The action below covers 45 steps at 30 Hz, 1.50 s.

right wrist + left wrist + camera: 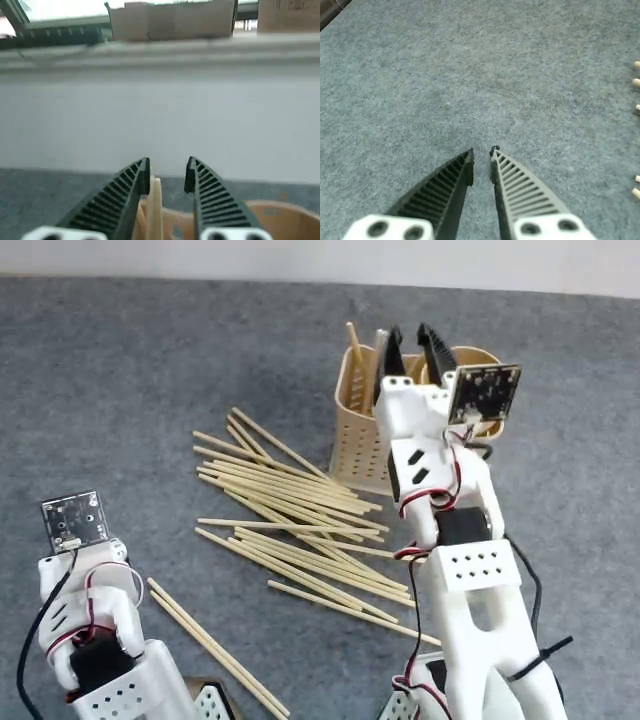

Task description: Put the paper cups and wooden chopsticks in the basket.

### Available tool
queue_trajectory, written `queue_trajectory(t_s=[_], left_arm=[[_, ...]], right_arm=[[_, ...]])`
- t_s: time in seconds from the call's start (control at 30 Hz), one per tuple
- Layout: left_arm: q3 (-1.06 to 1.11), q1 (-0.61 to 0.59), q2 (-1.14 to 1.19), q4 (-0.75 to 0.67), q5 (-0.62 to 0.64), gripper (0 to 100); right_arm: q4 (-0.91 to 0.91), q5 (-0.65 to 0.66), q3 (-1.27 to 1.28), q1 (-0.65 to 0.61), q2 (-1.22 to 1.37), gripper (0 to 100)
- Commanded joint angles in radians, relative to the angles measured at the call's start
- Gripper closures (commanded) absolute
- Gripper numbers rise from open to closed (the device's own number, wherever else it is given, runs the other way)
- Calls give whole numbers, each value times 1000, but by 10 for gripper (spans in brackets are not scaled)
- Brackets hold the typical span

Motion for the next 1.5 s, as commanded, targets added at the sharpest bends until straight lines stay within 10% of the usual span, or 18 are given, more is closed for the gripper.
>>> queue_trajectory(t_s=[0.0, 0.57, 1.47], left_arm=[[-5, -4, -8, -18, 6, 919], [-8, -10, -8, -20, 8, 919], [-18, -239, -8, -98, 166, 919]], right_arm=[[134, -6, -19, -67, -166, 872], [808, -9, 33, -526, -518, 872], [634, -153, 308, -1112, -35, 868]])
